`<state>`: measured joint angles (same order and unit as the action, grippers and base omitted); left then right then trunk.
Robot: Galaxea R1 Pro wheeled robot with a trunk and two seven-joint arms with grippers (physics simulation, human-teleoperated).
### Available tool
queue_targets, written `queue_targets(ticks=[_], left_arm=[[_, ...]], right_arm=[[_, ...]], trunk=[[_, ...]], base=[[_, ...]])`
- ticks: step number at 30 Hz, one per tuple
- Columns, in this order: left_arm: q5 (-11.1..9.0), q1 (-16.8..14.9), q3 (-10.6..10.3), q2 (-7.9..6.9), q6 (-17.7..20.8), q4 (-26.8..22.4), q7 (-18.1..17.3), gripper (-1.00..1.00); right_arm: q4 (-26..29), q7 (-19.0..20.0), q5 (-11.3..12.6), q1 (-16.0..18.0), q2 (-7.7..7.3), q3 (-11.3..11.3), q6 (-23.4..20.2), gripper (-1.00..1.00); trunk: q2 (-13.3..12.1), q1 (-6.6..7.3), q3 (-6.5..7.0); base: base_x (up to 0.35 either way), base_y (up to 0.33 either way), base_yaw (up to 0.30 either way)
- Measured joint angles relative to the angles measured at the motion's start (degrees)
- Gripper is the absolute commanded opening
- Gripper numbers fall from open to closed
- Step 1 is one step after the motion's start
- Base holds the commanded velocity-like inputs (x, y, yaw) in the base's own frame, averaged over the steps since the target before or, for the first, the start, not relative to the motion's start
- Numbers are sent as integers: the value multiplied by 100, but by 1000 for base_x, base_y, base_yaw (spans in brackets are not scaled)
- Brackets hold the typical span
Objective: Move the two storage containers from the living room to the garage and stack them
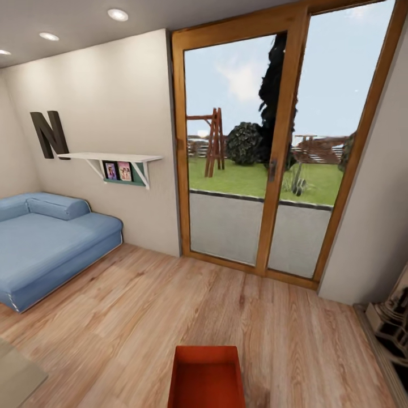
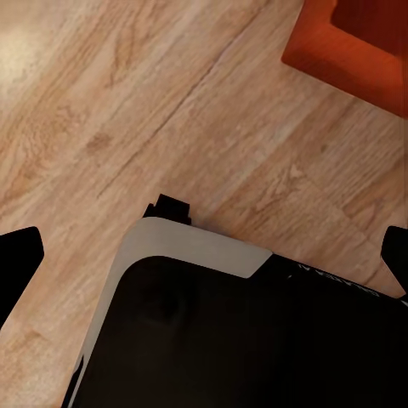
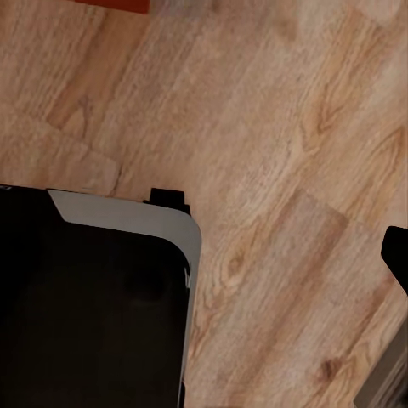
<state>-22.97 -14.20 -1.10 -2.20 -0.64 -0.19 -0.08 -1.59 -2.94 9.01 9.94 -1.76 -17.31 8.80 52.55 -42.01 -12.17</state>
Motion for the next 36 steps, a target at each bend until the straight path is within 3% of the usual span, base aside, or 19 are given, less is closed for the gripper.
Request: queue_targets(ticks=[36], left_arm=[[0, 0, 2, 0, 0, 0, 0, 100]], right_arm=[[0, -11, -9, 0, 42, -13, 5, 100]], trunk=[[-1, -2, 0]], base=[[22, -3, -23]])
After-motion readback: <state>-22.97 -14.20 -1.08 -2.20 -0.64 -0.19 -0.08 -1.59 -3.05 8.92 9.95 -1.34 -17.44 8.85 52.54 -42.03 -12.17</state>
